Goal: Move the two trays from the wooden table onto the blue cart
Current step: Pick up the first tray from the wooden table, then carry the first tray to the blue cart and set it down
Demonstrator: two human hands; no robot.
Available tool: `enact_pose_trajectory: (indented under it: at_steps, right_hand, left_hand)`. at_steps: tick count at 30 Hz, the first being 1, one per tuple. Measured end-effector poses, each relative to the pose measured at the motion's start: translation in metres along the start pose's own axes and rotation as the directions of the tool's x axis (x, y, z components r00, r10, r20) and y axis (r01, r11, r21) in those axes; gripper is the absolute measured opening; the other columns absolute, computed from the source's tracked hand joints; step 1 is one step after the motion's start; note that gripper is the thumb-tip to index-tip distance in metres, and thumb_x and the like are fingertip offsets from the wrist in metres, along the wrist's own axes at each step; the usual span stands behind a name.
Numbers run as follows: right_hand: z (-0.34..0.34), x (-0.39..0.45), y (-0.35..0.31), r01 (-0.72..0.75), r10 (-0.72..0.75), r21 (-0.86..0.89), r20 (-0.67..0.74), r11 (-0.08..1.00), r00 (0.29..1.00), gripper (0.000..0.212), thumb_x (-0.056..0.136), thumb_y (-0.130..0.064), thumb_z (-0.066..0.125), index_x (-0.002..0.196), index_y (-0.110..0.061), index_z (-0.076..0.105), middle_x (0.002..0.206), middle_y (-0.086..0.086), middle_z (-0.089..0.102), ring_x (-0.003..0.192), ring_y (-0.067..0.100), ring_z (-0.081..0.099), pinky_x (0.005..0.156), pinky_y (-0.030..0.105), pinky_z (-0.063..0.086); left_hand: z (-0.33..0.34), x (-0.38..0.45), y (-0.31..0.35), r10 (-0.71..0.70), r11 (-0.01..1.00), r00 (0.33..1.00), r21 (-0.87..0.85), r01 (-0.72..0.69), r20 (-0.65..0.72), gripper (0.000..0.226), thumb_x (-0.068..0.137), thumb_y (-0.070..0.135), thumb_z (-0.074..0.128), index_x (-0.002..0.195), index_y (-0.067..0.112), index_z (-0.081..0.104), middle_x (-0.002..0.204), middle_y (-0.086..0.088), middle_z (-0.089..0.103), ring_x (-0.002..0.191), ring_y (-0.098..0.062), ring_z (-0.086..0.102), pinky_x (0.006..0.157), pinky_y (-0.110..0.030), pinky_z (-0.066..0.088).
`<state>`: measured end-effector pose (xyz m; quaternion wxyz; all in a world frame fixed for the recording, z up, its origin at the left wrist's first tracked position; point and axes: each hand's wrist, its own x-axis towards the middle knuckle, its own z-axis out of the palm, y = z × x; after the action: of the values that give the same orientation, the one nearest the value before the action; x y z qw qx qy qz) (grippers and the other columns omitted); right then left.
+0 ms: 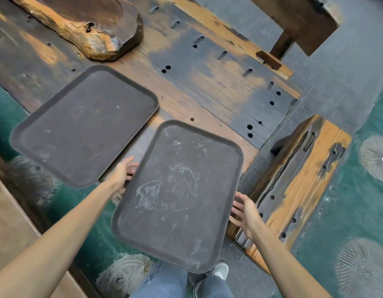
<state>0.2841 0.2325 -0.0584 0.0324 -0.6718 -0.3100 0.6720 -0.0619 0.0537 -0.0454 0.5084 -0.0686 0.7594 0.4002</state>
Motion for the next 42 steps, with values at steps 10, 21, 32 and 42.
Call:
enact_pose_trajectory:
  at_steps: [10, 21, 32, 42]
  right_hand:
    - [-0.018, 0.004, -0.011, 0.038, -0.036, -0.049, 0.046, 0.998, 0.998, 0.055, 0.093, -0.071, 0.038, 0.119, -0.030, 0.064, 0.120, 0.005, 0.066, 0.112, 0.024, 0.061, 0.089, 0.047, 0.051]
    - [-0.022, -0.006, -0.033, 0.152, -0.104, -0.238, 0.204, 0.959, 0.974, 0.063, 0.091, -0.076, 0.033, 0.119, -0.030, 0.064, 0.120, 0.003, 0.062, 0.108, 0.021, 0.059, 0.090, 0.047, 0.045]
    - [-0.014, -0.053, -0.036, 0.330, -0.016, -0.482, 0.546, 0.811, 0.837, 0.065, 0.095, -0.072, 0.026, 0.119, -0.026, 0.065, 0.109, 0.005, 0.067, 0.099, 0.021, 0.065, 0.081, 0.041, 0.049]
    - [0.045, -0.129, 0.058, 0.502, 0.145, -0.615, 0.708, 0.608, 0.691, 0.056, 0.095, -0.069, 0.030, 0.106, -0.027, 0.065, 0.092, -0.003, 0.061, 0.084, 0.016, 0.060, 0.071, 0.035, 0.047]
  left_hand:
    - [-0.001, -0.035, -0.017, -0.072, 0.983, 0.997, -0.169, 0.069, -0.012, 0.071, 0.080, 0.078, 0.033, 0.104, 0.020, 0.066, 0.085, 0.002, 0.051, 0.070, -0.017, 0.046, 0.069, -0.034, 0.034]
    - [-0.004, -0.128, -0.091, -0.062, 0.938, 0.988, -0.346, 0.009, -0.143, 0.073, 0.073, 0.080, 0.036, 0.101, 0.021, 0.068, 0.098, -0.008, 0.052, 0.086, -0.024, 0.046, 0.075, -0.041, 0.033]
    - [0.033, -0.286, -0.221, -0.177, 0.779, 0.926, -0.623, -0.076, -0.335, 0.079, 0.074, 0.080, 0.036, 0.121, 0.022, 0.064, 0.108, -0.011, 0.053, 0.097, -0.027, 0.048, 0.084, -0.047, 0.035]
    - [0.061, -0.421, -0.379, -0.339, 0.517, 0.777, -0.795, -0.317, -0.531, 0.072, 0.071, 0.082, 0.040, 0.108, 0.028, 0.069, 0.094, -0.006, 0.051, 0.083, -0.021, 0.046, 0.073, -0.037, 0.034]
